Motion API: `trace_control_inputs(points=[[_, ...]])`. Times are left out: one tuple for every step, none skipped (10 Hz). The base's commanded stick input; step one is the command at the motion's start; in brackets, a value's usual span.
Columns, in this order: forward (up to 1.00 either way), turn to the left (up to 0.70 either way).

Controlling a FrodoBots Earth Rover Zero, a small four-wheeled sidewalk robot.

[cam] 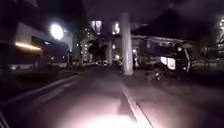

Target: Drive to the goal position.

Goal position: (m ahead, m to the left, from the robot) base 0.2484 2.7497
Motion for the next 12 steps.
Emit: trace_control_inputs(points=[[0.45, 0.00], [0.45, 0.00], [0.45, 0.00], [0.45, 0.00], [0.45, 0.00], [0.45, 0.27], [0.45, 0.27], [0.45, 0.23], [0.45, 0.00], [0.45, 0.00], [0.45, 0.00], [0.45, 0.00]])
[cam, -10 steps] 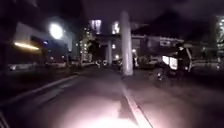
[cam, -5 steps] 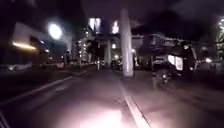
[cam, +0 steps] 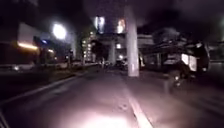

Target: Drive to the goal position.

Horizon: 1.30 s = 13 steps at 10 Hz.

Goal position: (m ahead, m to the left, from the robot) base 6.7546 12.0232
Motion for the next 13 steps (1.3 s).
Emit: trace_control_inputs(points=[[0.45, 0.00], [0.45, 0.00], [0.45, 0.00], [0.45, 0.00], [0.45, 0.00], [0.45, 0.00], [0.45, 0.00], [0.45, 0.00], [0.45, 0.00], [0.45, 0.00], [0.45, 0.00], [0.45, 0.00], [0.45, 0.00]])
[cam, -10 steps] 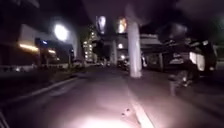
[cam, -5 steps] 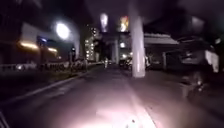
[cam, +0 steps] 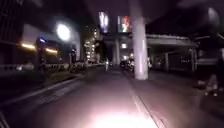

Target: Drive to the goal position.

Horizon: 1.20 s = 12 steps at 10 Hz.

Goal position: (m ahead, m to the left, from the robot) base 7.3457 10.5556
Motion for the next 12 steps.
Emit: trace_control_inputs(points=[[0.45, 0.00], [0.45, 0.00], [0.45, 0.00], [0.45, 0.00], [0.45, 0.00], [0.45, 0.00], [0.45, 0.00], [0.45, 0.00], [0.50, 0.00], [0.70, 0.00], [0.70, 0.00], [0.70, 0.00]])
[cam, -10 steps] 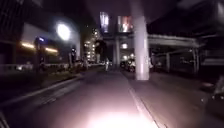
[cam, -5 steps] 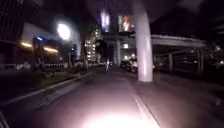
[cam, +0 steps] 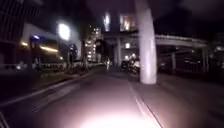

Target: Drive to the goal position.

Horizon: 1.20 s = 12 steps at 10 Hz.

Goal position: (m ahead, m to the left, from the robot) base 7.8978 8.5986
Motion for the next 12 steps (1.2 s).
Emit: trace_control_inputs(points=[[0.70, 0.00], [0.70, 0.00], [0.70, 0.00], [0.70, 0.00], [0.70, 0.00], [0.70, 0.00], [0.70, 0.00], [0.70, 0.00], [0.63, 0.00], [0.51, 0.00], [0.45, 0.00], [0.45, 0.00]])
